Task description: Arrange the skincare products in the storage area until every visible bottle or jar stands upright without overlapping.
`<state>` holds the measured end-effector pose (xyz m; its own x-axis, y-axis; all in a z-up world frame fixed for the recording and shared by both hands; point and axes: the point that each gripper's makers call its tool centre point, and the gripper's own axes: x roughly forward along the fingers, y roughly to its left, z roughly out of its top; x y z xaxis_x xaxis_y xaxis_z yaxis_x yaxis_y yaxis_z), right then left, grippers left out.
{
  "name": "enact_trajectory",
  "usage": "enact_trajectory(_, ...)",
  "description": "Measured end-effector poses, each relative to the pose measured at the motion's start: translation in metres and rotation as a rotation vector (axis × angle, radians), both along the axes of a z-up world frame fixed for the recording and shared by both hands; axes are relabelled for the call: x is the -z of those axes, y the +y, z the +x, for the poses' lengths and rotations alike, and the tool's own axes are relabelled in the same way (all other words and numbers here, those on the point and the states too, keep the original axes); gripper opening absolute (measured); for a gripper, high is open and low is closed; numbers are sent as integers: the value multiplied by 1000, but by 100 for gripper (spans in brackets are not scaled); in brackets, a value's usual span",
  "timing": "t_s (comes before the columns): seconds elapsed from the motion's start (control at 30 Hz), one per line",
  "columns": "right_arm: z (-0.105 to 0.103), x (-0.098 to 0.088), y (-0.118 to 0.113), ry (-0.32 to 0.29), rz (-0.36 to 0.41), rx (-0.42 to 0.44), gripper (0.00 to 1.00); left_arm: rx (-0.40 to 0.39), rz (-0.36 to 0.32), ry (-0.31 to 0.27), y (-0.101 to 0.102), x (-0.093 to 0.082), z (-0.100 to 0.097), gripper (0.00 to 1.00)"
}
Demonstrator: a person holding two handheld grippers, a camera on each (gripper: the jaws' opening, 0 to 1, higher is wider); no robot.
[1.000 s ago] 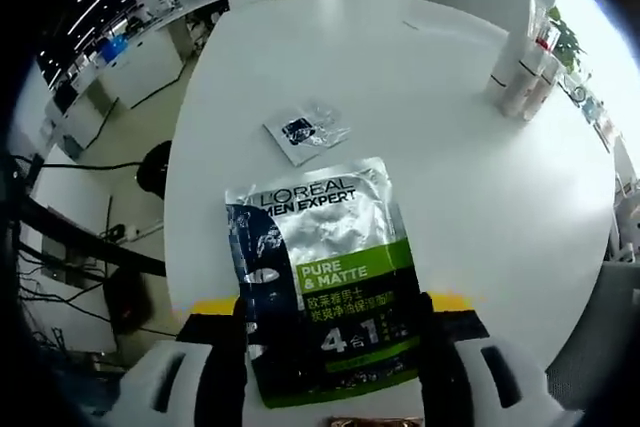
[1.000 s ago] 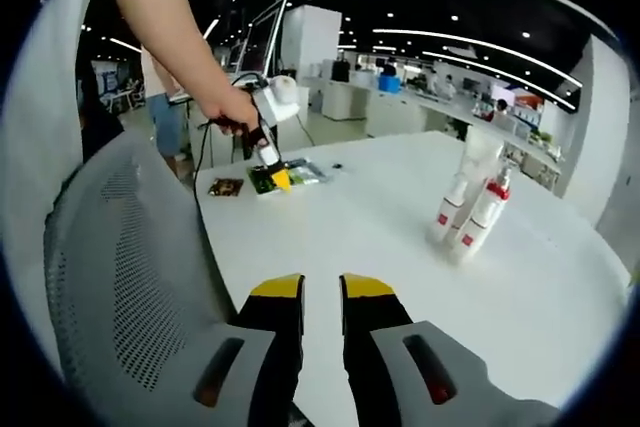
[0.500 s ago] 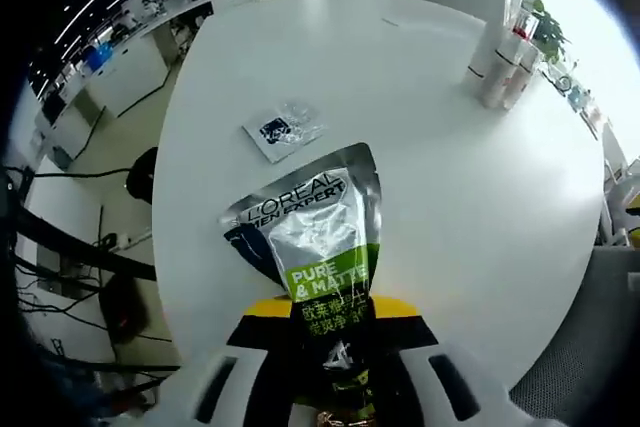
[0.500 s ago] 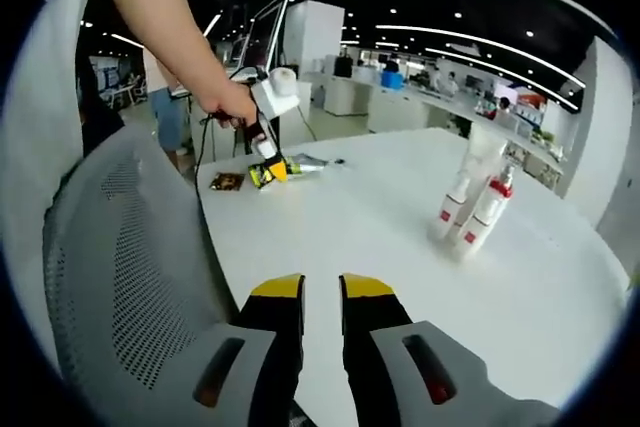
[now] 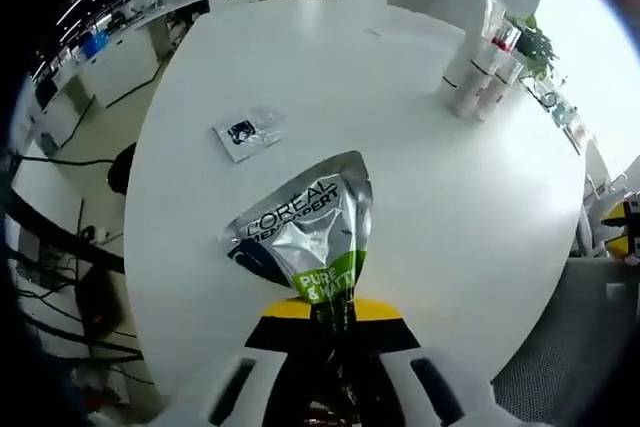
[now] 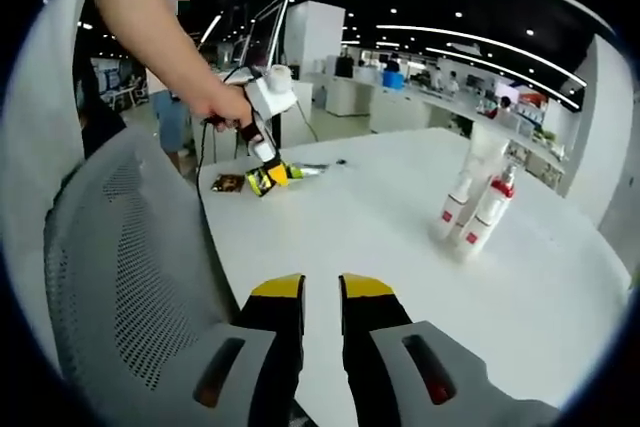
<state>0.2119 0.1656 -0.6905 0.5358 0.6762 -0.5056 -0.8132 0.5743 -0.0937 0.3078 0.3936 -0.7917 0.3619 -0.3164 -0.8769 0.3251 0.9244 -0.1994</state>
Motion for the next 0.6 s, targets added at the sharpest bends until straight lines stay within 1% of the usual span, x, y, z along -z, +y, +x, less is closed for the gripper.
enact_trajectory(0.1,-1,0,1,4,3,-3,12,3,-67,-27,-16,-14,-3,9)
enact_trajectory(0.17,-1,0,1,7,1,-3,12,-28,-149,-51,-32,-30,-3,8)
enact_trajectory(0.2,-2,1,1,13,4,-5,12,-35,-181,-65,-38,-38,-4,8)
enact_trajectory(0.23,-2,1,1,15,3,-5,12,-26,-200,-92,-45,-47,-5,8)
enact_trajectory(0.27,-2,1,1,15,2,-8,12,-22,-206,-102,-49,-52,-8,8)
enact_trajectory(0.3,-2,1,2,17,3,-11,12,-19,-229,-120,-57,-61,-12,8)
enact_trajectory(0.33,-3,2,3,22,5,-13,13,-15,-241,-132,-60,-65,-15,8)
enact_trajectory(0.4,-4,2,3,28,5,-18,14,-13,-274,-168,-72,-79,-26,8)
enact_trajectory(0.43,-4,2,3,26,4,-19,16,-13,-280,-174,-74,-81,-28,8)
enact_trajectory(0.47,-4,0,5,16,16,-23,21,-9,-294,-192,-78,-87,-35,8)
enact_trajectory(0.53,-4,-4,8,15,37,-23,28,-2,-298,-209,-83,-91,-46,8)
enact_trajectory(0.57,-5,-4,9,12,40,-26,30,3,-300,-228,-86,-95,-55,8)
enact_trajectory(0.6,-6,-3,10,14,38,-30,30,-6,-308,-239,-88,-96,-60,8)
